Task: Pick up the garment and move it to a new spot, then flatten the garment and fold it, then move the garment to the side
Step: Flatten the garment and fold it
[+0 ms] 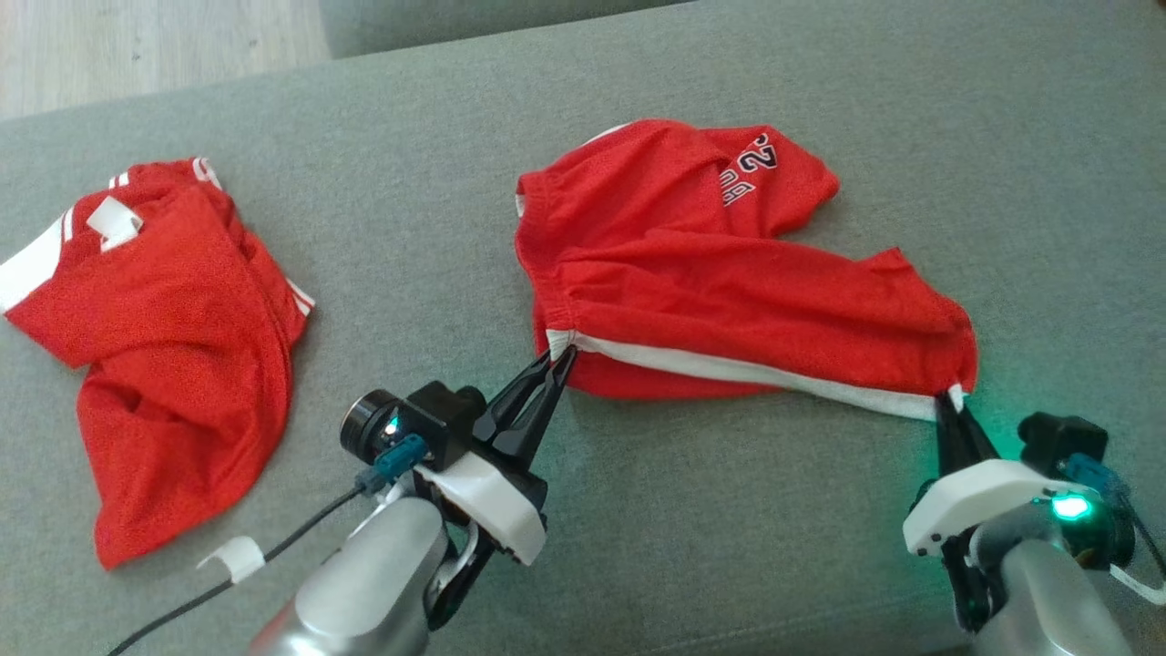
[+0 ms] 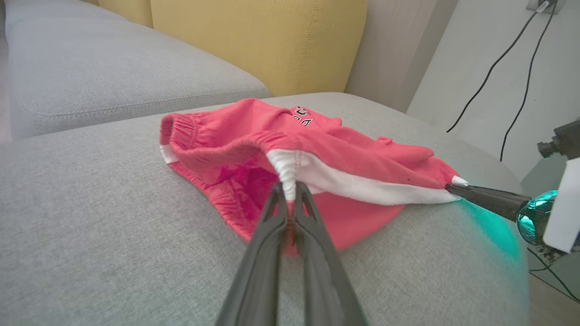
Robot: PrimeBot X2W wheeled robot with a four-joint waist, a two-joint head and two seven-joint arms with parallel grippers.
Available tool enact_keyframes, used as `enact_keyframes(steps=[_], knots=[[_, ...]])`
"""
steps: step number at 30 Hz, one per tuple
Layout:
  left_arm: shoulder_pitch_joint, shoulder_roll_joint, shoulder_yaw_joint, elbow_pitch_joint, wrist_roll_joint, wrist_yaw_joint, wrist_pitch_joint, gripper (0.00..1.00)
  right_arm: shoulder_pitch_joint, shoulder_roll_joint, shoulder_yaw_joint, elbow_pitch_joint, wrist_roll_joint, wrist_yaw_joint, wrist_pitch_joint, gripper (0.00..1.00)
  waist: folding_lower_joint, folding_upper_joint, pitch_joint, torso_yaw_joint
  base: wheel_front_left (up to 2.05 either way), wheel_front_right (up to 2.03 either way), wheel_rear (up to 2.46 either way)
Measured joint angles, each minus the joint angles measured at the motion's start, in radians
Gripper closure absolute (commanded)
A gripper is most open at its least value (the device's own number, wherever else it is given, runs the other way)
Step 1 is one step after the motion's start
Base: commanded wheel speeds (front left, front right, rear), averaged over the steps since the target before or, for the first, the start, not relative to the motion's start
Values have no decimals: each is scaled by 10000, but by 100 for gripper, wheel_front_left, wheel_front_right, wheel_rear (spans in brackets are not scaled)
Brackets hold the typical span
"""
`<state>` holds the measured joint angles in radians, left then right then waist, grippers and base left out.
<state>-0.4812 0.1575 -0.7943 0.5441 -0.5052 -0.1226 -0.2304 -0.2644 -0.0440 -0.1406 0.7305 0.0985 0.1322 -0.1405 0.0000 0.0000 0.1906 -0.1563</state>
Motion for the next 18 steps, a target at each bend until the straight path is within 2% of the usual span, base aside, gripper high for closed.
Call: enact_keyframes(steps=[4, 9, 14, 18], knots=[[75, 105, 10, -12, -79, 8, -12, 100, 31, -4, 4, -249, 291, 0, -132, 100, 1, 0, -228, -60, 0, 0, 0], [196, 320, 96, -159, -295, 8, 10, 100, -35, -8, 278, -1193, 780, 0, -178, 100, 0, 0, -610, -84, 0, 0, 0], [-149, 926, 150, -901, -506, -8, 648, 100, -712, -12, 805, -2598, 1808, 0, 552, 100, 0, 0, -1097, -10, 0, 0, 0], [-1197, 1375, 232, -1419, -721, -10, 1193, 100, -1371, -17, 970, -3308, 2142, 0, 1168, 100, 0, 0, -1438, 51, 0, 0, 0]])
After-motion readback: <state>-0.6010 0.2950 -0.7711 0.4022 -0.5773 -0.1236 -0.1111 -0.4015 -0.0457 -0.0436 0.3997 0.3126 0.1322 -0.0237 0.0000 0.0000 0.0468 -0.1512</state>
